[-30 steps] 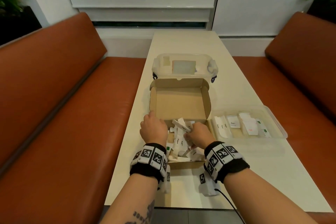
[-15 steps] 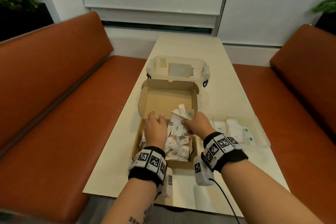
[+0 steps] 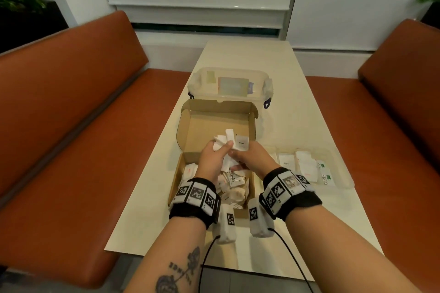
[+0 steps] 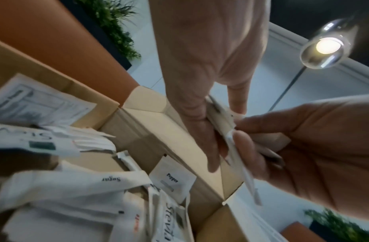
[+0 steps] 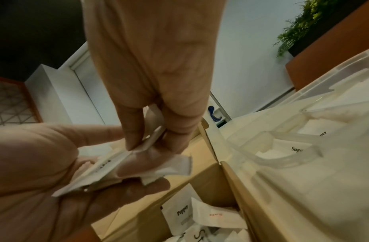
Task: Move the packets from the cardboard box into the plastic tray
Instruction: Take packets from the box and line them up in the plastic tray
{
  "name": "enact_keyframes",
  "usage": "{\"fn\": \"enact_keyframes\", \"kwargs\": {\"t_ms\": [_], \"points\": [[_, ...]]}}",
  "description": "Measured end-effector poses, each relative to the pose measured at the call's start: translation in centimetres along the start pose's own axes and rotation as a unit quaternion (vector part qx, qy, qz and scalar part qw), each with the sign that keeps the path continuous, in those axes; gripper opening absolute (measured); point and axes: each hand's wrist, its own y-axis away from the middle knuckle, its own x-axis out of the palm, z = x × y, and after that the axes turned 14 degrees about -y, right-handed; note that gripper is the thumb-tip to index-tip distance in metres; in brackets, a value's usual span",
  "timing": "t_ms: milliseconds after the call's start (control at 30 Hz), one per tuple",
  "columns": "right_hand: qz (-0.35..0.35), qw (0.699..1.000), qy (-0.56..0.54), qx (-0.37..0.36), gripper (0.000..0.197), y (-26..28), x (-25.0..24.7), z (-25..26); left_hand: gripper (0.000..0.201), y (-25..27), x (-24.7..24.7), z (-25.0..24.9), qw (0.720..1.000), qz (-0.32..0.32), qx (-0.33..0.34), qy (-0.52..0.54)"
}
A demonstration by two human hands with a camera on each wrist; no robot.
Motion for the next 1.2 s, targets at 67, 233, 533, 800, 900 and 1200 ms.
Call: {"fn": "enact_keyframes", "kwargs": {"t_ms": [67, 233, 533, 800, 900, 1200], "points": [[-0.004, 1.0, 0.02, -0.004, 0.014, -0.1, 0.0, 0.0, 0.023, -0.2, 0.2, -0.2, 0.999, 0.01, 0.022, -0.031], [0.002, 0.998, 0.06, 0.009, 0.015, -0.5, -0.1, -0.4, 0.025, -0.7, 0.3, 0.1, 0.998, -0.003, 0.037, -0.046], [-0.065, 0.989, -0.125, 0.039, 0.029, -0.6, -0.1, -1.0, 0.028, -1.3, 0.0, 1.0, 0.999, -0.031, 0.01, -0.038], [-0.144, 0.985, -0.098, 0.011, 0.021, -0.7, -1.7, -1.6, 0.028, -2.2, -0.1, 1.2, 0.997, -0.07, 0.01, -0.022], [-0.162, 0.985, -0.048, -0.02, 0.018, -0.4, -2.6, -1.9, 0.028, -2.3, 0.5, 1.0, 0.997, -0.07, 0.011, -0.021], [-0.215, 0.974, 0.03, -0.066, 0.004, 0.9, -8.6, -1.8, 0.028, -2.0, 5.1, -0.9, 0.999, -0.04, 0.031, -0.012]]}}
